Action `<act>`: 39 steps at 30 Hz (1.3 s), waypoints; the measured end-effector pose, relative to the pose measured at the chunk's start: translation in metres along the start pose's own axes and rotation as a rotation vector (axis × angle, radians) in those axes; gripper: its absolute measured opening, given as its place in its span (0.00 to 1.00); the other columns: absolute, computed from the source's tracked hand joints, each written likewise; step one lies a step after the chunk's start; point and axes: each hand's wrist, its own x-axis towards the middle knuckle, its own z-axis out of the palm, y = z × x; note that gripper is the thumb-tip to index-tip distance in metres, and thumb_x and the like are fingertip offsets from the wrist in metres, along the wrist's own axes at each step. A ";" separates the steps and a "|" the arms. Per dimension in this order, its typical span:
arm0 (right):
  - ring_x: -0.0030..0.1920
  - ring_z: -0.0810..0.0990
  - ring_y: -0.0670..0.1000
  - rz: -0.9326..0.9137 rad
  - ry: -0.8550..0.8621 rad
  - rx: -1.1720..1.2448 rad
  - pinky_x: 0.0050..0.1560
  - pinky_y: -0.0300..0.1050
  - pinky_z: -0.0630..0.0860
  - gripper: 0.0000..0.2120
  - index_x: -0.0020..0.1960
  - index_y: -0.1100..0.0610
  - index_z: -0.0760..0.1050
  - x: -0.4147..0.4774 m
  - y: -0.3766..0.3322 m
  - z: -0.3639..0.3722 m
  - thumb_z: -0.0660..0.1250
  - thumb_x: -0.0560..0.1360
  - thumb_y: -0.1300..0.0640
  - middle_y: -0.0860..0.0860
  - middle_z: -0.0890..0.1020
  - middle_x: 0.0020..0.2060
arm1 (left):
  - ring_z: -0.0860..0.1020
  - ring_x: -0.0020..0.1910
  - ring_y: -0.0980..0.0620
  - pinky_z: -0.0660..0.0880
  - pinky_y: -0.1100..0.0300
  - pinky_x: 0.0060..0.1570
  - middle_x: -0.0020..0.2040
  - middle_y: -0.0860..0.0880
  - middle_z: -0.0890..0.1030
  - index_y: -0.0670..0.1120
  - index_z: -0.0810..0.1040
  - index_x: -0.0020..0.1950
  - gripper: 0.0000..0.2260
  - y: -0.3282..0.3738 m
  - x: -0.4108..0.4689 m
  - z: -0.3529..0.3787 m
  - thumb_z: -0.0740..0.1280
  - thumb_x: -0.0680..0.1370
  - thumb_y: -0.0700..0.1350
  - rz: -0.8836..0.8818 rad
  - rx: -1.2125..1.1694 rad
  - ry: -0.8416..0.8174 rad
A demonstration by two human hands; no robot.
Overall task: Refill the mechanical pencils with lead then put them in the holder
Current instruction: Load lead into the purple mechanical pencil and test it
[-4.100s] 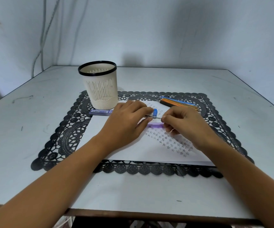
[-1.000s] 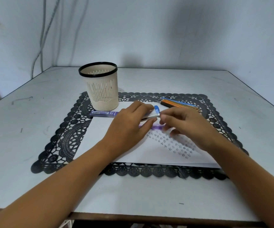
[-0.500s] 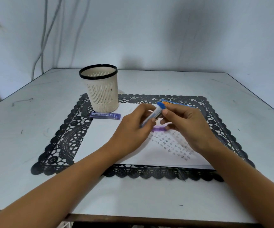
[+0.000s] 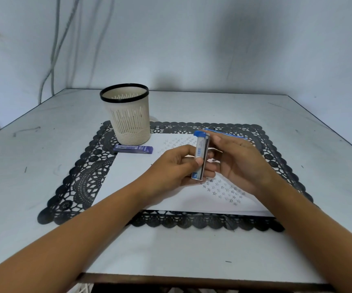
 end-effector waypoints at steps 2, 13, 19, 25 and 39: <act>0.29 0.70 0.50 0.005 -0.054 0.018 0.29 0.44 0.70 0.18 0.52 0.56 0.82 0.000 0.001 -0.001 0.69 0.65 0.50 0.53 0.75 0.31 | 0.82 0.42 0.49 0.77 0.52 0.54 0.42 0.45 0.83 0.42 0.75 0.52 0.07 0.000 -0.001 0.000 0.58 0.79 0.37 -0.002 -0.007 -0.013; 0.28 0.75 0.52 0.027 -0.213 0.133 0.31 0.44 0.75 0.20 0.52 0.57 0.81 0.001 -0.001 -0.008 0.76 0.62 0.51 0.56 0.79 0.35 | 0.81 0.38 0.52 0.78 0.56 0.47 0.40 0.47 0.82 0.41 0.74 0.51 0.07 0.004 -0.005 0.000 0.57 0.79 0.36 0.024 0.057 -0.095; 0.34 0.78 0.54 0.037 -0.167 0.187 0.35 0.46 0.78 0.20 0.51 0.57 0.80 0.003 0.000 -0.009 0.78 0.61 0.53 0.56 0.81 0.39 | 0.79 0.36 0.51 0.78 0.56 0.42 0.40 0.44 0.80 0.42 0.70 0.53 0.05 0.005 -0.004 0.000 0.59 0.78 0.37 0.065 0.080 -0.018; 0.43 0.82 0.54 0.024 -0.083 0.203 0.41 0.50 0.81 0.18 0.51 0.57 0.80 0.001 -0.002 -0.009 0.75 0.62 0.56 0.55 0.82 0.43 | 0.80 0.36 0.51 0.78 0.56 0.44 0.43 0.50 0.78 0.50 0.73 0.49 0.06 0.006 0.001 -0.004 0.66 0.75 0.41 0.214 0.432 0.228; 0.39 0.80 0.47 -0.065 0.357 -0.496 0.36 0.39 0.77 0.07 0.49 0.53 0.78 -0.004 -0.009 -0.006 0.62 0.77 0.61 0.51 0.82 0.39 | 0.75 0.45 0.53 0.68 0.64 0.43 0.47 0.50 0.76 0.45 0.79 0.57 0.11 0.041 0.000 -0.045 0.65 0.76 0.46 0.339 1.343 0.199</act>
